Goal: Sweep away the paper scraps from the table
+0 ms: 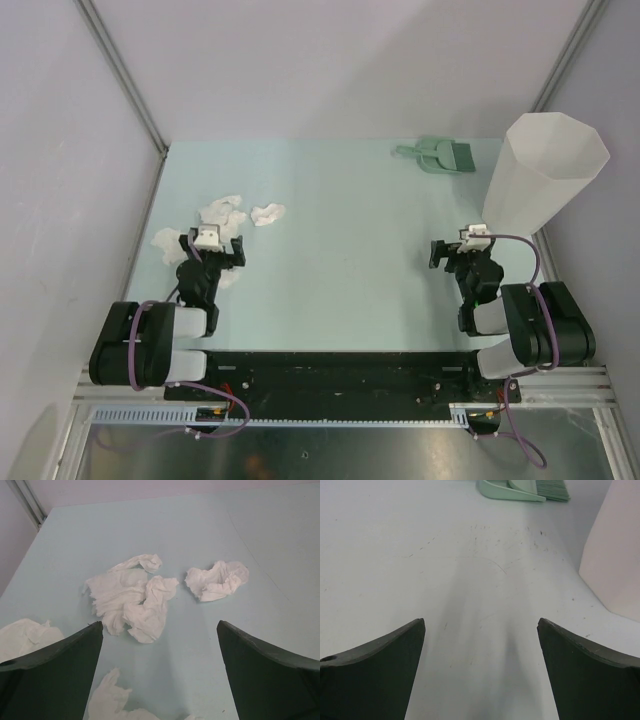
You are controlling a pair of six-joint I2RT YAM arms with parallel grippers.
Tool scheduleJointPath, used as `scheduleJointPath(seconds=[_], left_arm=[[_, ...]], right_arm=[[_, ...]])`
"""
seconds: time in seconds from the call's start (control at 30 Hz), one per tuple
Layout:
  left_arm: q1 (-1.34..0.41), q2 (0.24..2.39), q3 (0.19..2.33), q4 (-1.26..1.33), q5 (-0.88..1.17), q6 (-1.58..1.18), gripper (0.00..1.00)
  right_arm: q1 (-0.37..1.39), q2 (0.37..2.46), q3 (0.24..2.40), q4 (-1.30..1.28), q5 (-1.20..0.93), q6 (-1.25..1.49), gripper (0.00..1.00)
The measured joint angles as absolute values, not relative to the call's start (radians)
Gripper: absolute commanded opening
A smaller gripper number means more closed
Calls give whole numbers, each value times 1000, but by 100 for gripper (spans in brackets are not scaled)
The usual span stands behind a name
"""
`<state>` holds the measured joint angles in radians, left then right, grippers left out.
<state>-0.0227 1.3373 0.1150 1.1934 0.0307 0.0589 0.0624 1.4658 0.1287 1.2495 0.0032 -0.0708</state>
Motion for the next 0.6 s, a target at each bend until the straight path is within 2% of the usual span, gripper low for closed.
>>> scheduleJointPath(seconds=[0.13,0.27,0.43,0.6], left_arm=[[-23,1337,124,1191,39,60,100],[-23,1245,165,1026,70,62,100],[-23,1163,412,763,129,88,100],[-23,1174,617,441,239,166,100]], right_arm=[[54,1463,138,1227,-25,-70,100],[45,1364,216,1014,-92,-75,100],[46,1304,555,641,-201,-78,100],[70,1421,921,408,-249,-95,100]])
